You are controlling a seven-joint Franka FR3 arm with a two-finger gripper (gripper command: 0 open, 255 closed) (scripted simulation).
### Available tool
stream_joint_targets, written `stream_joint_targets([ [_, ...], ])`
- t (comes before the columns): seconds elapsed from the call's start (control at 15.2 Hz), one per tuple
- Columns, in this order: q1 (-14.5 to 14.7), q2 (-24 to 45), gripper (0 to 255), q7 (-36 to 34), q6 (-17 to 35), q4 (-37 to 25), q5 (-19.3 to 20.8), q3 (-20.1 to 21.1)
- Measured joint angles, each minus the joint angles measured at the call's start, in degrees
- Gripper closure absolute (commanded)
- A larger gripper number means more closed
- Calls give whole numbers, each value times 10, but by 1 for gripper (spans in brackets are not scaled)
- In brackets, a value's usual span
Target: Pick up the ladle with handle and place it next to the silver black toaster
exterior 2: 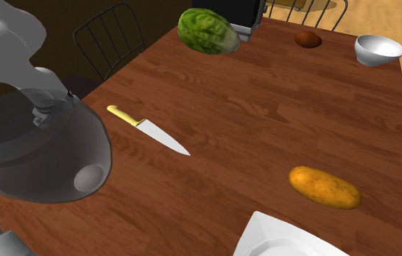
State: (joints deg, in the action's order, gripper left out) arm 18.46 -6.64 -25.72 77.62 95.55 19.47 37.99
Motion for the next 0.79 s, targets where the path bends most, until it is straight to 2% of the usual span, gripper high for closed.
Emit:
stream_joint_targets([
  [0.33,38,69,255,-82,-53,-73,23,54],
  [0.59,97,153,255,-164,-106,-153,60,94],
  [0.79,145,208,255,-211,-137,-206,87,107],
])
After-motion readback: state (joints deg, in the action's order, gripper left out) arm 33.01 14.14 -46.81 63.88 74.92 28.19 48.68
